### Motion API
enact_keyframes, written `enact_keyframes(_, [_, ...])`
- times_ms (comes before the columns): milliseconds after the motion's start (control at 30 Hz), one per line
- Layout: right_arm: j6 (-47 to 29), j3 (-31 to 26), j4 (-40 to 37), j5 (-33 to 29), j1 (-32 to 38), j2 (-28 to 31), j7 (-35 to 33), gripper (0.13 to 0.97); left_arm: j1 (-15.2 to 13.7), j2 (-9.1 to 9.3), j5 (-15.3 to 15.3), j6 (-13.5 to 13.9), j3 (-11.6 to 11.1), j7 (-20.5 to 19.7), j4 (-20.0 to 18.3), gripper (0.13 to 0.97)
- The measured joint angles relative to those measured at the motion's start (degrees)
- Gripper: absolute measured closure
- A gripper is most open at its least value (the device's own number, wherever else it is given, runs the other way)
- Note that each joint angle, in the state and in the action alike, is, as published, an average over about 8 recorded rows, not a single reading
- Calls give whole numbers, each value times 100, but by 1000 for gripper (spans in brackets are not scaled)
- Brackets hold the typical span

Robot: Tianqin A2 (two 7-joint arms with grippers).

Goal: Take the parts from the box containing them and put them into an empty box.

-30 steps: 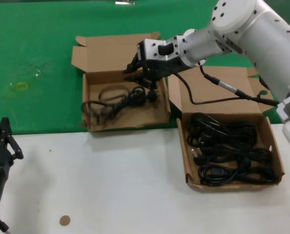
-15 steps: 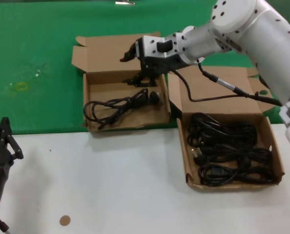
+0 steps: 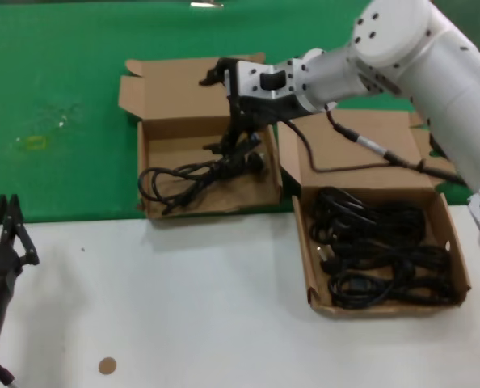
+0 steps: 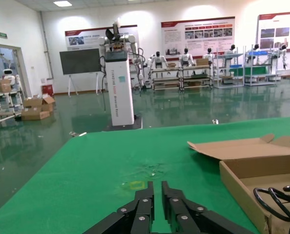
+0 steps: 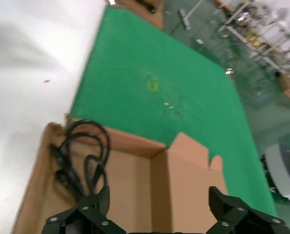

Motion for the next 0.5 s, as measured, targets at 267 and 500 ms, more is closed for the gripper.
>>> enact_keyframes(267, [445,290,581,262,-673,95,167,360,0,0,0,0,0,0,0,895])
enact_keyframes(500, [912,593,1191,537,-1383,195,344,250,0,0,0,0,0,0,0,811])
